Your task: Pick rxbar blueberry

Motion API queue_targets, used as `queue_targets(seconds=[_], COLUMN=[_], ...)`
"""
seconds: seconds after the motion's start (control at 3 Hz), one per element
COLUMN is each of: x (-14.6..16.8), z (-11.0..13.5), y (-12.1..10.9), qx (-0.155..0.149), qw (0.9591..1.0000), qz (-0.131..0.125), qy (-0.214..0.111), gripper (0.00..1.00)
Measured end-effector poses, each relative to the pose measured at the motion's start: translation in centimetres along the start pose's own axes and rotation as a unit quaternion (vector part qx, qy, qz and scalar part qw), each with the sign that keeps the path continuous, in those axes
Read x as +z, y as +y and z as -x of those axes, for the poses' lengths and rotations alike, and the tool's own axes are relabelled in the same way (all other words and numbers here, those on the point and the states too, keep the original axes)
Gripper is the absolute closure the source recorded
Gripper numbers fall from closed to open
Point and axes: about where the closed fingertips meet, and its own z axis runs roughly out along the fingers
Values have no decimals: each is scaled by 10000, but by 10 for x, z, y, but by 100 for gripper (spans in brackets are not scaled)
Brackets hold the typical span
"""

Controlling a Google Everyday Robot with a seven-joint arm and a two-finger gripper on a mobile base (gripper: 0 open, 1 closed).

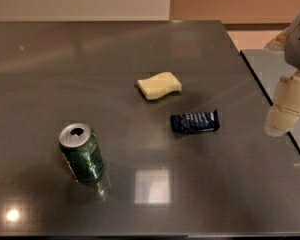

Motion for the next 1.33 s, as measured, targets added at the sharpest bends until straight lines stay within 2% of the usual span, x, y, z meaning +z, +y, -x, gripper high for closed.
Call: queue_targets(seconds=[0.67,1.0,1.33], x=[2,36,64], z=[4,25,35], y=[0,20,28], qx=[-22,-183,-112], qw=[10000,9992,9978], qz=[8,149,371], qy=[-53,-315,-539], gripper=[0,0,0])
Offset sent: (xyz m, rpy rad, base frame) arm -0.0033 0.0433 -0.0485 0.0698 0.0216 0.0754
